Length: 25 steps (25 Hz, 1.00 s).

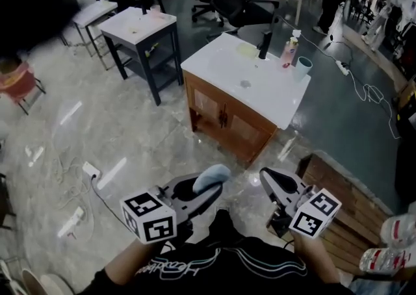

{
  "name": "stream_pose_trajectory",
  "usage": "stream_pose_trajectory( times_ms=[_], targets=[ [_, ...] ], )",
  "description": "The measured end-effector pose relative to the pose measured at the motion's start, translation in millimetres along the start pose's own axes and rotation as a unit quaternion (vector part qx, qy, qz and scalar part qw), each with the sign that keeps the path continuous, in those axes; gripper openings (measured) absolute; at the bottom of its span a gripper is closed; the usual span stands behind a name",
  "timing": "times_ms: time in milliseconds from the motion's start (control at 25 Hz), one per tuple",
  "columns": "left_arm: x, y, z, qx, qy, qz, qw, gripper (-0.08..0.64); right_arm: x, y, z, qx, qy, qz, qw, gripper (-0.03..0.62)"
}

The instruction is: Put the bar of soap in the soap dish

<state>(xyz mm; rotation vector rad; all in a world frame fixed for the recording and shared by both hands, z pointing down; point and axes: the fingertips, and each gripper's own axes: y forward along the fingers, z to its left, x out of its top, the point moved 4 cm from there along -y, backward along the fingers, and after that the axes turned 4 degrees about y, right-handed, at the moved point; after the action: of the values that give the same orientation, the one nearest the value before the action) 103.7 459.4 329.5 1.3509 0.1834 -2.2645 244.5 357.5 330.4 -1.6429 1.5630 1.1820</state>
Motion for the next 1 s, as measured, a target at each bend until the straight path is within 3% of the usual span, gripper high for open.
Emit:
stream_pose_trajectory(
  times_ms=[560, 1000],
  targets=[
    [68, 123, 113, 0.03, -0.022, 0.015, 0.9992, 0.138, 71, 88, -141, 0.02, 0.017, 0.012, 1.0, 0.026],
    [116, 195, 144, 0.022, -0.003, 0.012, 0.9997, 0.138, 120, 107, -208, 0.025, 0.008, -0.01, 1.0, 0.027]
  ],
)
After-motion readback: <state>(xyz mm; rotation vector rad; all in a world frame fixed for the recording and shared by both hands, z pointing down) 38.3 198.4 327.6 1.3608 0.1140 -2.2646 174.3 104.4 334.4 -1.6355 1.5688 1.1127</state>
